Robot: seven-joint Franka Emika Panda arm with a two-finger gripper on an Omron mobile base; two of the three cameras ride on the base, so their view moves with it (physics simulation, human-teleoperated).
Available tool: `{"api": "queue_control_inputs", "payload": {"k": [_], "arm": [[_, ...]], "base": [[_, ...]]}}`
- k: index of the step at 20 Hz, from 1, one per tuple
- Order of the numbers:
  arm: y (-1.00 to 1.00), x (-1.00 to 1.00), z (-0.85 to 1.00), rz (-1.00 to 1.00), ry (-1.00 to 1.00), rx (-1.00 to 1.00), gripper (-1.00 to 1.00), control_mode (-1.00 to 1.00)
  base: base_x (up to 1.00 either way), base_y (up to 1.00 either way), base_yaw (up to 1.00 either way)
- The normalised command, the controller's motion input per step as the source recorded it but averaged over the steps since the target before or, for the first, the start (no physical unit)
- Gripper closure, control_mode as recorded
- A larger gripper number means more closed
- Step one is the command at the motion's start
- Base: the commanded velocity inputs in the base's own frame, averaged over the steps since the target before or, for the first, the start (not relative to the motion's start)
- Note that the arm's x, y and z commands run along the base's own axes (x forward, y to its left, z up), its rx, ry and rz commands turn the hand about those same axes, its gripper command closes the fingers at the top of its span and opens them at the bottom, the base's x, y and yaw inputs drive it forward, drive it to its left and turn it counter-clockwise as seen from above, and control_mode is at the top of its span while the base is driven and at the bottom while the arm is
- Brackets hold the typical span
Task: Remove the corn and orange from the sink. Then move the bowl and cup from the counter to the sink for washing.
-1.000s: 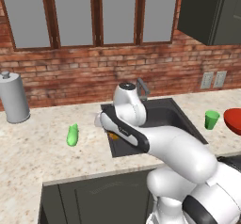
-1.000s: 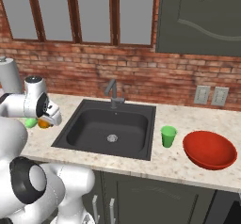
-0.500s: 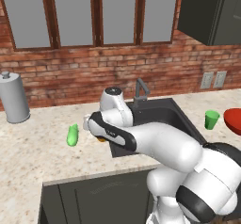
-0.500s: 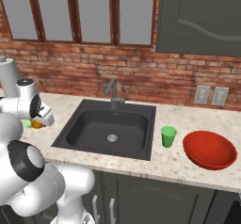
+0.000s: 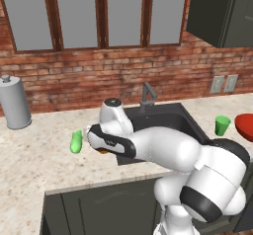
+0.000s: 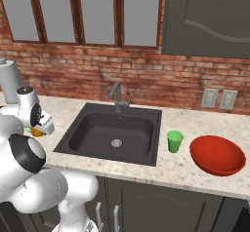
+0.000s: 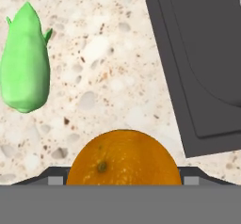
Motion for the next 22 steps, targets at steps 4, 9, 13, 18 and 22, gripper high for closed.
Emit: {"api": "queue_control_inputs", "payload": {"k": [4, 9, 13, 18, 22], "arm": [[0.14, 0.06, -0.29, 0.0, 0.0, 0.0, 1.0, -1.0], [0.1, 0.02, -0.3, 0.0, 0.0, 0.0, 1.0, -1.0], [0.09, 0.02, -0.28, 0.0, 0.0, 0.0, 1.0, -1.0], [0.06, 0.06, -0.22, 0.0, 0.0, 0.0, 1.0, -1.0], [0.08, 0.05, -0.21, 0.0, 0.0, 0.0, 1.0, -1.0]], "base": [[0.0, 0.0, 0.0], [0.0, 0.0, 0.0], [0.0, 0.0, 0.0], [0.0, 0.0, 0.0], [0.0, 0.0, 0.0]]}}
